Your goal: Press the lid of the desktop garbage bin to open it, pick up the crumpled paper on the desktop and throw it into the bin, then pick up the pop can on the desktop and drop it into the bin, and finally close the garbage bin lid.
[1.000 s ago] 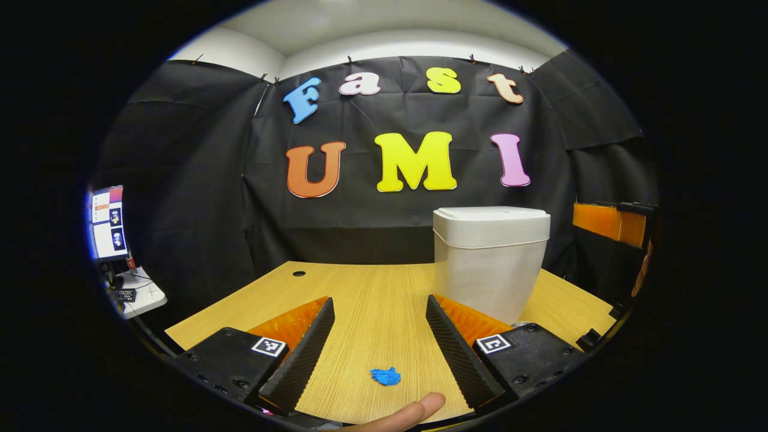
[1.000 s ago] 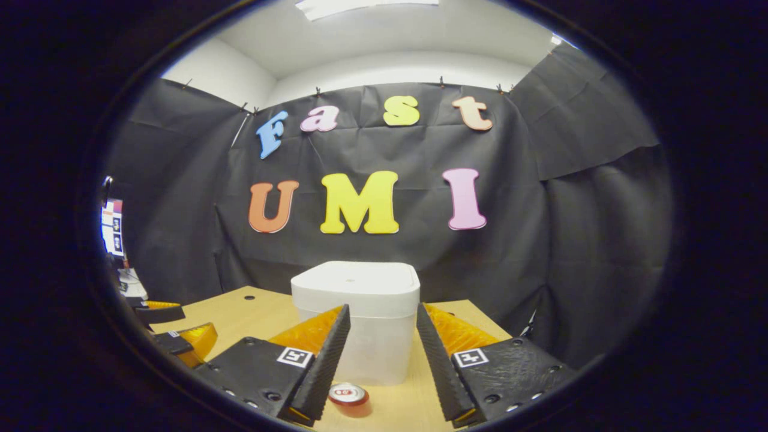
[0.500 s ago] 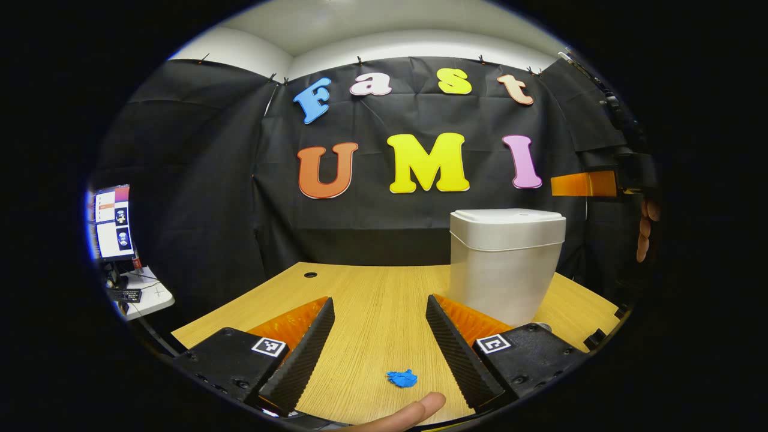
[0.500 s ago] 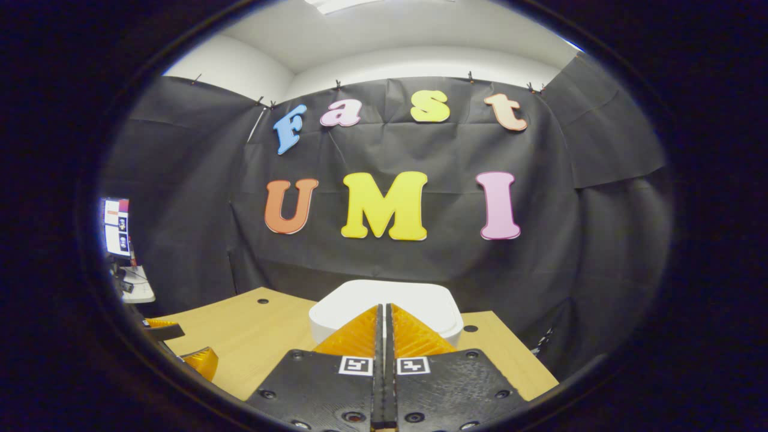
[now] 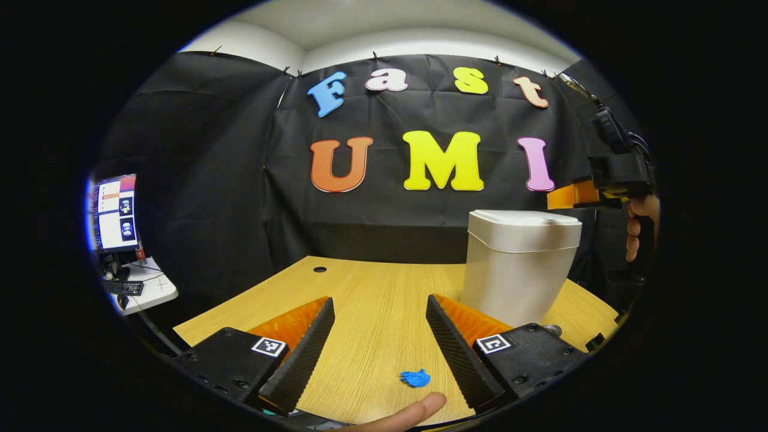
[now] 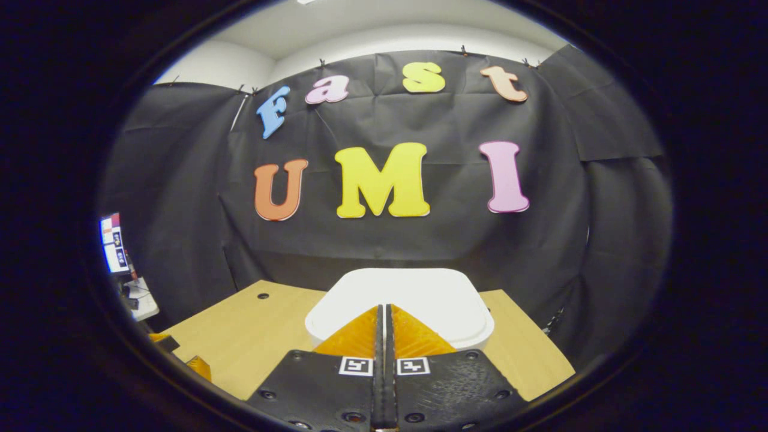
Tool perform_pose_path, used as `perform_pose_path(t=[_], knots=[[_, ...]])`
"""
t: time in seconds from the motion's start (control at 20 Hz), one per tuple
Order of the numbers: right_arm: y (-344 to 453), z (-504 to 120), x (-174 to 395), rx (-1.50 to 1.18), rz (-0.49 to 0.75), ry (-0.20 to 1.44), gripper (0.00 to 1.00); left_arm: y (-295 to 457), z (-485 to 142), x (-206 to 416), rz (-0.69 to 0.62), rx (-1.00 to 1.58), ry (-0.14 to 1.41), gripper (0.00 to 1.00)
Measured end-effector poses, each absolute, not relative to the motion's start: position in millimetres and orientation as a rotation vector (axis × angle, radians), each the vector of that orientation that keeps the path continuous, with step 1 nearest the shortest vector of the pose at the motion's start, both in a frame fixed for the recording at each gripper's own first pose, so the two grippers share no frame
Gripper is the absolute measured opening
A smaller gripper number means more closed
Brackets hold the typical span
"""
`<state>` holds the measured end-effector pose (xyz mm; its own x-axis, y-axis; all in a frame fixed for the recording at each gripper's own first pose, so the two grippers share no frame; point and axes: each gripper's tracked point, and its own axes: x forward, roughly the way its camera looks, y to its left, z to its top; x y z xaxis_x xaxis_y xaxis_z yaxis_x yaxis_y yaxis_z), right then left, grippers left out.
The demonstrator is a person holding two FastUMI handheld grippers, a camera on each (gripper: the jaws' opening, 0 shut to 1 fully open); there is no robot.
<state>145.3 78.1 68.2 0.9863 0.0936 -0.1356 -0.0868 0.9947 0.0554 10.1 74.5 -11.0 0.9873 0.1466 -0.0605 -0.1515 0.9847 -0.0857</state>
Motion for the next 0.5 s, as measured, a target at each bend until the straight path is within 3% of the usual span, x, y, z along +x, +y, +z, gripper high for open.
perform_pose_path(t=[0.5], knots=[[74.6, 47.2, 155.8, -0.011, 0.117, 0.249, 0.01, 69.7, -9.2, 8.5, 0.130, -0.079, 0.046, 0.99]])
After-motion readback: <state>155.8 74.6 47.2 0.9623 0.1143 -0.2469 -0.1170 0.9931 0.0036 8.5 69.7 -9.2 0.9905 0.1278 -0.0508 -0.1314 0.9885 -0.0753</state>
